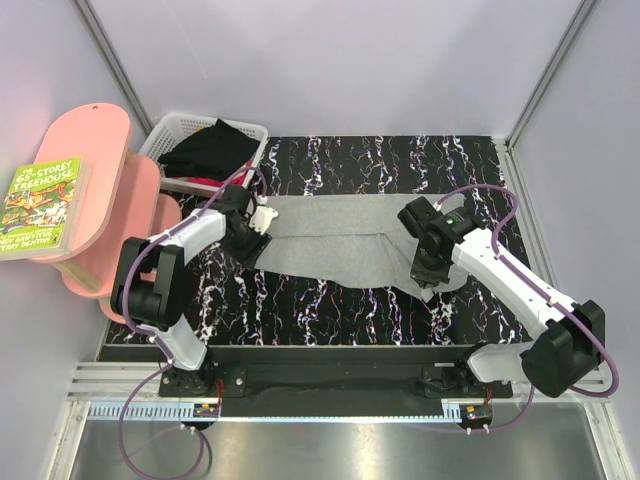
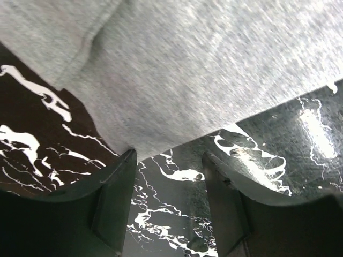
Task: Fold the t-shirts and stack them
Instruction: Grap the side of the flattened tshirt closest away from the robot with both arms
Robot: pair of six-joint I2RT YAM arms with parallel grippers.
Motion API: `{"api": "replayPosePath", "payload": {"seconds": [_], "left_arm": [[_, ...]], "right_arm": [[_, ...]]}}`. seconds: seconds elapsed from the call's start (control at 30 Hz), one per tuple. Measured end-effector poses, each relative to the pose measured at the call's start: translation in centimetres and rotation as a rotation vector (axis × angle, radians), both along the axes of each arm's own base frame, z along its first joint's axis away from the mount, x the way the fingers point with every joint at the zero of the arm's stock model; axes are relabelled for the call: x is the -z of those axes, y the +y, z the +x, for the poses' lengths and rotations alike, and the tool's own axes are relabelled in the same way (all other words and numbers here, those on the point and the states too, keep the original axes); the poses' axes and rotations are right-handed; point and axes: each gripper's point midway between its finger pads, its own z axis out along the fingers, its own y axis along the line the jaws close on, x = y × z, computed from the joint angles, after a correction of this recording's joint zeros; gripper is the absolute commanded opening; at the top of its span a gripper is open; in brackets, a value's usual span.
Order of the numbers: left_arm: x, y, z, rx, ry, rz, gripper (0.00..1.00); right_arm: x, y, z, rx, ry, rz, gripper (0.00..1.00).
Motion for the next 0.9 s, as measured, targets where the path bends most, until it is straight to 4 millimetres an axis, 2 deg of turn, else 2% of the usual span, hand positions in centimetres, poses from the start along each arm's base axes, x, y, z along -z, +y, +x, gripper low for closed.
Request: {"api": "replayPosePath", "payload": {"seconds": [0.23,0.5,0.73,0.9], "left_arm": [[0.2,0.2,0.6,-0.029,-0.025,0.003,0.54],[1.8,0.9,-1.3,-0.036,0.021,0.025,0.54],[1.6,1.4,-1.3,-0.059,0.008,0.031,0.55],[1.6,1.5,-1.3,-0.076,0.009,0.027,0.47]], "right_arm": [[0.0,0.0,0.0,-0.004,0.001,-0.001,0.0],[0.0,0.0,0.0,-0.009,0.0,-0.002,0.0],[0.0,0.0,0.1,-0.01,-0.003,0.0,0.0],[-0.2,0.0,0.1,-0.01,-0.01,0.004,0.0]]}}
